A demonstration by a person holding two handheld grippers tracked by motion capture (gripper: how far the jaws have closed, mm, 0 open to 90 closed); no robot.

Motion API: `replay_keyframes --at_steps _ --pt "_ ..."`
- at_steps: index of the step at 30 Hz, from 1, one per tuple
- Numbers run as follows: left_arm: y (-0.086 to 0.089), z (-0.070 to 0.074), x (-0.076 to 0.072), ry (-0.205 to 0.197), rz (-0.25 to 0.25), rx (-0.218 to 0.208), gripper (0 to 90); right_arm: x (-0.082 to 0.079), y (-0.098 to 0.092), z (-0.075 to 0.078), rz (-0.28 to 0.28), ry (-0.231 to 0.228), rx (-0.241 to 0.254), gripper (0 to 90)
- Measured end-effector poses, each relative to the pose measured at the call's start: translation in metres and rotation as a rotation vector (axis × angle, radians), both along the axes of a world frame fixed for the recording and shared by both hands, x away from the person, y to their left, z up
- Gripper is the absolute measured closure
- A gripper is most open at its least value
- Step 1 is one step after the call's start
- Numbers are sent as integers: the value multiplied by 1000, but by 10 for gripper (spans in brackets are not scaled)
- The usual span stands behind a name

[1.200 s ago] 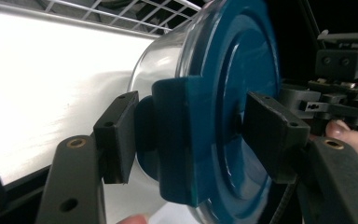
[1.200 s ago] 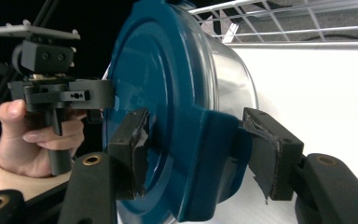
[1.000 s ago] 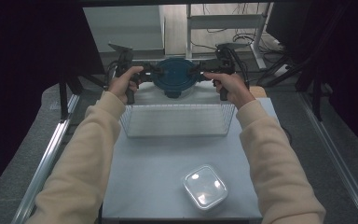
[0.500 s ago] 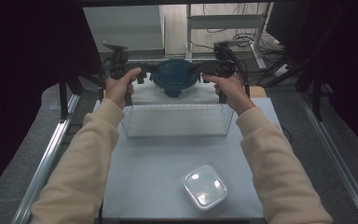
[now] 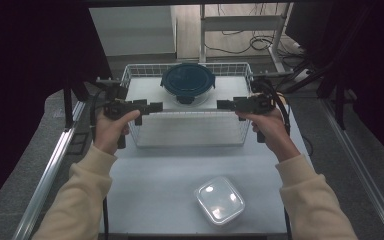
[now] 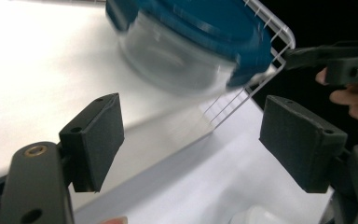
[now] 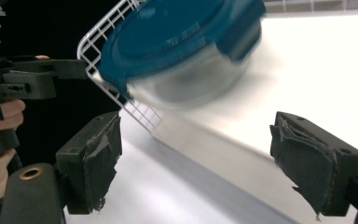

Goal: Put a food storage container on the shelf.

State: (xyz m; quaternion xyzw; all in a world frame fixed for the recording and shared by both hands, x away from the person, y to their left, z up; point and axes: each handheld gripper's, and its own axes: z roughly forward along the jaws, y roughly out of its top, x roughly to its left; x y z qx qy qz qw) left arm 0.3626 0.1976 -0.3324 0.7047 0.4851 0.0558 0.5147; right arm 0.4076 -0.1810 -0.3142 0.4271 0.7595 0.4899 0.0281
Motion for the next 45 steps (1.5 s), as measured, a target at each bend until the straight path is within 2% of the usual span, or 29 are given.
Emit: replay_keyframes --at_steps 1,2,4,7,8,9,11,12,13,15,16,17,20,21,22,25,26,28,32,36,38,39,40,45 --pt "0 -4 -7 -10 -5 7 211 0 0 0 0 0 0 176" --pt "0 -13 -18 -19 -13 33 214 -12 -7 -6 9 -24 -5 189" --pt "1 -18 -24 -19 -15 39 214 -18 -11 -10 15 -34 -8 194" --pt "5 -36 -38 -13 0 41 214 -36 -20 -23 28 -63 -44 207" --pt "7 -49 -47 -11 7 48 211 -45 -25 -34 22 -76 -67 212" --pt "7 -49 -47 -11 7 48 209 -45 -25 -34 22 -76 -67 212" --pt "11 -62 -55 -9 10 59 210 -54 -30 -44 17 -82 -78 219" --pt "15 -76 -64 -2 20 76 214 -62 -35 -55 16 -85 -95 221" --pt "15 -76 -64 -2 20 76 218 -62 -35 -55 16 -85 -95 221" --pt "16 -90 -72 8 37 92 222 -70 -42 -68 4 -76 -98 226" --pt "18 -106 -81 25 30 90 223 -76 -48 -77 -2 -66 -91 233" --pt "18 -106 -81 25 30 90 224 -76 -48 -77 -2 -66 -91 233" --pt "22 -125 -90 26 41 109 235 -87 -55 -91 -13 -64 -97 242" --pt "22 -132 -91 41 48 120 235 -90 -57 -96 -21 -64 -104 245" --pt "21 -140 -92 44 50 160 233 -94 -61 -105 -28 -54 -115 245" --pt "21 -144 -92 47 47 155 235 -96 -64 -113 -49 -44 -124 250" --pt "21 -143 -93 43 43 157 236 -99 -65 -118 -48 -41 -164 250" --pt "20 -142 -96 30 40 175 240 -104 -65 -124 -46 -37 -179 253" --pt "17 -143 -97 42 22 175 239 -110 -66 -131 -32 -38 -190 265" --pt "18 -142 -98 51 18 171 237 -114 -68 -133 -31 -41 -205 273" --pt "19 -141 -99 73 31 157 233 -120 -69 -130 -45 -51 -205 287" --pt "19 -139 -100 72 33 153 231 -122 -70 -129 -49 -54 -201 290" --pt "19 -135 -103 54 33 165 230 -124 -70 -129 -54 -53 -200 293" --pt "17 -136 -104 56 16 168 221 -124 -69 -133 -57 -45 -207 305"
